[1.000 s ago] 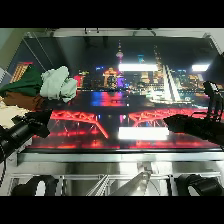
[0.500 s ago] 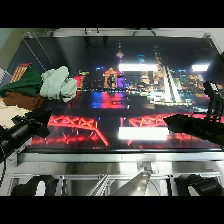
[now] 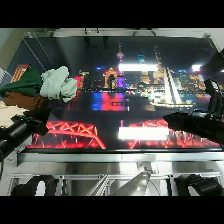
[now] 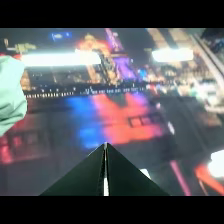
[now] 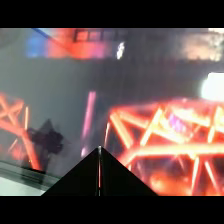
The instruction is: Fold the shirts.
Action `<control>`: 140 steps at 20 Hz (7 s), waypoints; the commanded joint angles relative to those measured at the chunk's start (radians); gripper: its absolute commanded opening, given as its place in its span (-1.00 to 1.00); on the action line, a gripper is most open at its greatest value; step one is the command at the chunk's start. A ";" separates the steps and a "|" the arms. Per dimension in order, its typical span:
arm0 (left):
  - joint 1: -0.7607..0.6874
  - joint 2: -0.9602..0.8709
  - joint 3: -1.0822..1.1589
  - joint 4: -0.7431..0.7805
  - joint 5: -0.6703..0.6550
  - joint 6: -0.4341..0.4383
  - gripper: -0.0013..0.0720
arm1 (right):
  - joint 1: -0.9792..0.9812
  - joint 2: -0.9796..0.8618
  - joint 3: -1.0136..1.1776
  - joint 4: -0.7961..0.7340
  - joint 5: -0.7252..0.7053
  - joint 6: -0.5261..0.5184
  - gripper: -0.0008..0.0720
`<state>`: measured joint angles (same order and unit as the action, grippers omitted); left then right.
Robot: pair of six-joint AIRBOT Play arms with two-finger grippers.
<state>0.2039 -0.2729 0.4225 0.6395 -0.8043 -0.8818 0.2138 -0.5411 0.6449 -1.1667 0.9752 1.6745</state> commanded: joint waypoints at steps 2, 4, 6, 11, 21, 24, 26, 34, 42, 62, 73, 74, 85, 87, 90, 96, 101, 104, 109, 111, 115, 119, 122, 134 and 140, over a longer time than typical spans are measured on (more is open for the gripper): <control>0.044 -0.168 0.179 0.278 0.045 -0.128 -0.93 | 0.000 -0.068 0.001 0.000 -0.092 0.000 -0.90; 0.102 -0.423 0.363 0.381 -0.060 -0.139 -0.91 | 0.000 -0.132 0.001 0.000 -0.157 0.000 -0.90; 0.144 -0.684 0.564 0.380 -0.142 -0.138 -0.91 | 0.000 -0.194 0.001 0.000 -0.204 0.000 -0.90; 0.156 -1.249 1.027 0.379 -0.400 -0.145 1.00 | 0.000 -0.266 0.001 0.000 -0.237 0.000 0.45; 0.034 -1.734 1.369 0.574 -0.519 -0.231 1.00 | 0.000 -0.269 0.001 0.000 -0.246 0.000 0.48; -0.019 -1.754 1.424 0.621 -0.560 -0.248 -0.71 | 0.000 -0.269 0.001 0.000 -0.246 0.000 0.46; -0.056 -1.747 1.509 0.592 -0.620 -0.245 -0.91 | 0.000 -0.269 0.001 0.000 -0.246 0.000 0.39; -0.247 -1.440 1.459 -0.173 -0.840 -0.216 -0.91 | 0.000 -0.269 0.001 -0.054 -0.180 -0.003 -0.29; -0.569 -1.276 0.985 -0.152 -0.727 -0.216 -0.91 | 0.000 -0.268 0.001 -0.122 0.027 -0.030 -0.29; -0.358 -1.323 0.320 -0.102 -0.523 -0.087 0.96 | -0.043 -0.642 -0.135 0.410 0.022 -0.759 0.47; -0.467 -1.337 0.707 -0.203 -0.958 -0.053 -0.94 | -0.168 -0.613 0.071 0.583 0.317 -0.935 -0.91; -0.424 -1.292 0.741 -0.216 -0.958 -0.061 -0.93 | -0.225 -0.565 0.117 0.572 0.317 -0.913 -0.91; 0.033 -0.854 0.821 -0.620 -0.976 -0.185 -0.91 | -0.724 -0.044 0.452 0.799 0.264 -0.920 -0.91; 0.005 -0.805 0.820 -0.557 -0.974 -0.185 -0.91 | -0.690 -0.009 0.452 0.782 0.274 -0.919 -0.91; -0.078 -0.756 0.751 -0.358 -0.883 -0.185 -0.91 | -0.631 -0.032 0.425 0.779 0.340 -0.884 -0.91; -0.181 -0.879 0.433 -0.279 -0.706 -0.145 -0.63 | -0.372 -0.287 0.191 0.703 0.268 -0.877 -0.91; -0.116 -1.106 0.412 -0.274 -0.559 -0.066 0.50 | -0.338 -0.627 0.178 0.627 0.084 -0.895 -0.60; -0.019 -1.210 0.533 -0.270 -0.678 -0.071 0.98 | -0.401 -0.735 0.248 0.621 0.117 -0.874 0.67; 0.010 -1.249 0.548 -0.047 -0.710 -0.144 0.98 | -0.584 -0.718 0.252 0.278 0.198 -0.647 0.67; -0.018 -1.249 0.476 -0.001 -0.660 -0.151 0.98 | -0.628 -0.718 0.178 0.249 0.236 -0.592 0.67; -0.067 -1.249 0.390 -0.014 -0.503 -0.150 0.98 | -0.608 -0.720 -0.032 0.393 0.176 -0.602 0.67; -0.145 -1.260 0.450 -0.011 -0.417 -0.149 0.98 | -0.479 -0.747 -0.077 0.536 0.043 -0.657 0.66; -0.205 -1.331 0.537 -0.012 -0.417 -0.152 0.96 | -0.395 -0.792 -0.076 0.565 -0.061 -0.657 0.21; -0.286 -1.445 0.817 -0.011 -0.534 -0.211 -0.85 | -0.377 -0.822 -0.037 0.710 -0.027 -0.801 -0.90; -0.246 -1.389 0.892 -0.013 -0.654 -0.212 -0.92 | -0.474 -0.704 0.100 0.718 0.144 -0.811 -0.91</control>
<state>-0.0669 -1.6997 1.2831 0.6289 -1.4017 -1.0916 -0.2047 -1.3090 0.6769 -0.4709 1.0119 0.8795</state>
